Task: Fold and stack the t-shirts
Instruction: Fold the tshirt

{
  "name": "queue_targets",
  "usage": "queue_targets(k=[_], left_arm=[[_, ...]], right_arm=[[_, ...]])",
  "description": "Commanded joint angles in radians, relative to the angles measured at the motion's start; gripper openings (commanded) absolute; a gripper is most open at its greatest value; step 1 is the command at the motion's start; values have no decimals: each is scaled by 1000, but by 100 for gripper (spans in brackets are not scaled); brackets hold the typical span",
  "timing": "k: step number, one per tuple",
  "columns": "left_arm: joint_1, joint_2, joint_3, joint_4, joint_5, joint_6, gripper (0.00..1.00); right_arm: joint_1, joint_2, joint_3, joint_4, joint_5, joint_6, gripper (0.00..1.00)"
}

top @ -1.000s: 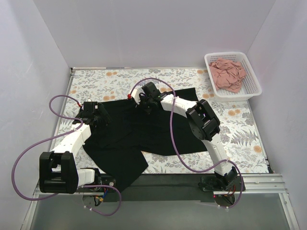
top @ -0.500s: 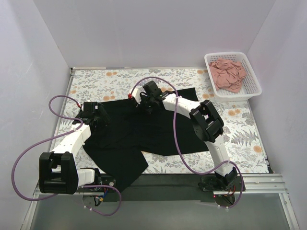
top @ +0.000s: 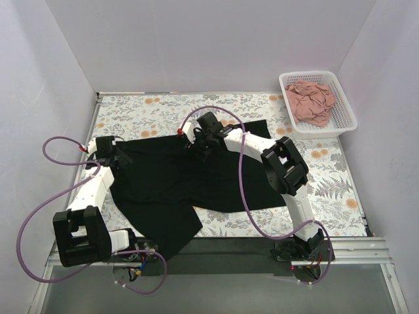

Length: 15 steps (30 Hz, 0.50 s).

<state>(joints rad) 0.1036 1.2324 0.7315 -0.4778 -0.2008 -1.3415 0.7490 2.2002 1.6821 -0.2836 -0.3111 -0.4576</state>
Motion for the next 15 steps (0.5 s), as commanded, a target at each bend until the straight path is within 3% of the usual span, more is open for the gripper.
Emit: queue_targets(k=[1,8,15], left_arm=[[67,39,74,27,-12,-47,53],[128,220,187,108,-32,-28,31],[143,360,255,146,-34,5,33]], right_arm=[[-20,-124,-27,3,6,46,61],[-76,-237,-171,78,-13,89,66],[-143,-287,-254,149,-60,125,66]])
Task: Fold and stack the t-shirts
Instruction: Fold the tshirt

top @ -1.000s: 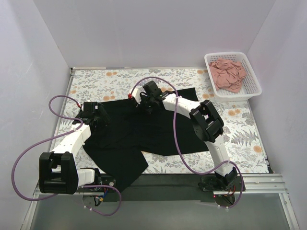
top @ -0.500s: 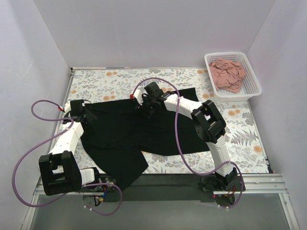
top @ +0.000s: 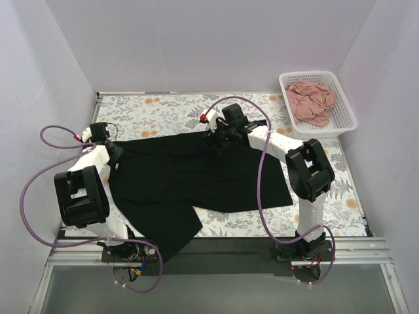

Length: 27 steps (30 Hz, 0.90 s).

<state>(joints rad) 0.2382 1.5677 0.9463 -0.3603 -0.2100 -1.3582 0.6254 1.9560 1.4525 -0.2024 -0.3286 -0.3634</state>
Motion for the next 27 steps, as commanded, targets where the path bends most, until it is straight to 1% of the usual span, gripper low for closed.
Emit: queue_targets(k=[1,10,15,20,21,23,24,25,27], left_arm=[[7,37,45,27,-11,25,33],[9,101,31,34,11,36,36],[7,129,35,35,24,41,33],[7,143,43,37,32,47,21],[7,144,43,35,32,48,17],[7,149,45,35,31,53,13],[7,150,46,34,31,54,6],[7,149,48,32,32,56,3],[7,140,46,29,32,56,0]], right_arm=[[-23,-45,-27,73,-50,34,66],[-43,-42,-43,101,-89,44,66],[-43,-37,-47,103,-90,47,66],[-43,-39,-49,104,-92,47,66],[-44,-39,-49,106,-90,47,66],[-43,-39,-50,106,-90,47,66],[-43,-37,-50,106,-90,47,66],[-43,-35,-50,106,-90,46,66],[-43,-35,-52,106,-89,44,66]])
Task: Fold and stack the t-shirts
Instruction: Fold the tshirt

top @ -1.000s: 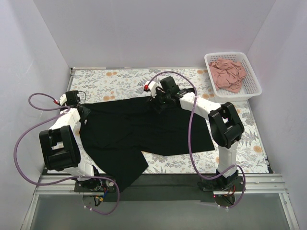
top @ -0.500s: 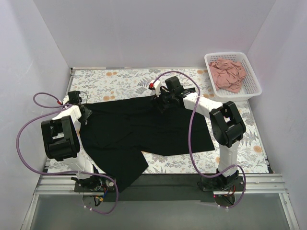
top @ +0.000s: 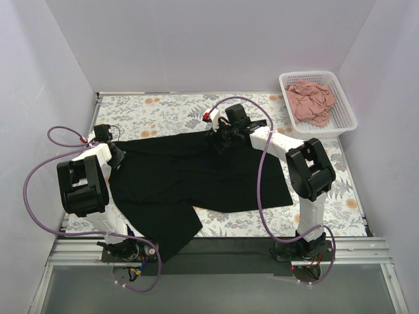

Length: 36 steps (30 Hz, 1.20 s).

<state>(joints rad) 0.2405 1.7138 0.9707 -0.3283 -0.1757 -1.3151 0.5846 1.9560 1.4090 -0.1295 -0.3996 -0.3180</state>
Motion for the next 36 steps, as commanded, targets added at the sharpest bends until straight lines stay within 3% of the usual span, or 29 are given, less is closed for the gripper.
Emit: queue_targets(k=[1,16,29,36], left_arm=[[5,-20,22,-6,-2,13,0],[5,-95,100,-213,-85,-15,0],[5,-54,62,-242,-143,-49,0],[25,-69,28,-227,-150,-84,6]], right_arm=[[-2,-35,-8,33,-16,-1,66],[-6,-31,-7,34,-18,-1,66],[-34,-9,-1,34,-8,23,66],[-101,9,16,34,80,111,66]])
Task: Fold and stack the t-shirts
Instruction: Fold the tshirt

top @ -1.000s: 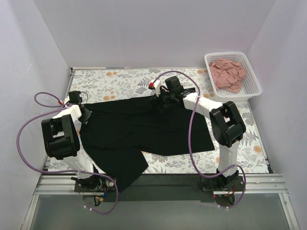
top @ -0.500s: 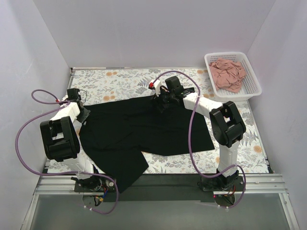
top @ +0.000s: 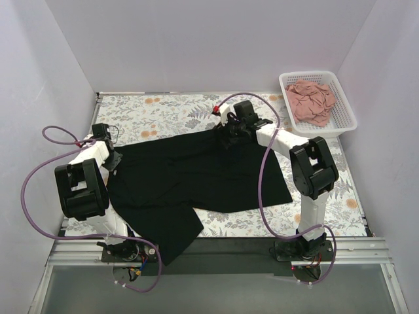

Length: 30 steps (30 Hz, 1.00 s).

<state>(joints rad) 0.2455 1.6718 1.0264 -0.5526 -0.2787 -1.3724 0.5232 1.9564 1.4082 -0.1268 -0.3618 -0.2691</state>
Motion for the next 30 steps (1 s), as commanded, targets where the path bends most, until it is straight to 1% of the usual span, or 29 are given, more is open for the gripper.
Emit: queue_targets(k=[1,2,3,5,7,9,10,12,14,15,16,17,18,20,24,30], left_arm=[[26,-38,-34,-3,-42,-31,8],[31,-41,-37,-4,-42,-43,10],[35,-49,-35,-10,-40,-50,16],[43,-86,-31,-10,-40,-60,23],[41,-134,-11,-10,-31,-66,36],[41,-168,20,8,-21,-67,43],[41,-172,32,14,-4,-67,46],[41,-156,66,45,22,-65,46],[40,-123,86,66,71,-60,41],[40,-80,107,85,96,-60,37],[38,-55,116,95,96,-57,37],[38,-29,129,106,114,-54,33],[40,24,141,117,118,-53,31],[40,72,176,126,118,-51,28],[38,187,219,154,92,-53,25],[40,313,276,152,88,-63,24]], right_arm=[[-49,12,21,30,41,71,66],[-72,15,24,30,40,80,66],[-81,18,29,29,41,97,66],[-115,16,35,29,55,117,66],[-141,19,51,29,63,157,64],[-176,32,61,29,64,179,62],[-195,41,81,27,72,203,60],[-215,68,101,29,84,223,58],[-238,105,138,29,98,260,56],[-253,133,162,30,101,286,54],[-253,133,163,29,106,286,53],[-264,162,190,29,112,301,53],[-269,177,204,29,115,309,53],[-284,225,247,27,95,326,52],[-313,286,291,24,60,372,53],[-370,349,295,13,52,450,53]])
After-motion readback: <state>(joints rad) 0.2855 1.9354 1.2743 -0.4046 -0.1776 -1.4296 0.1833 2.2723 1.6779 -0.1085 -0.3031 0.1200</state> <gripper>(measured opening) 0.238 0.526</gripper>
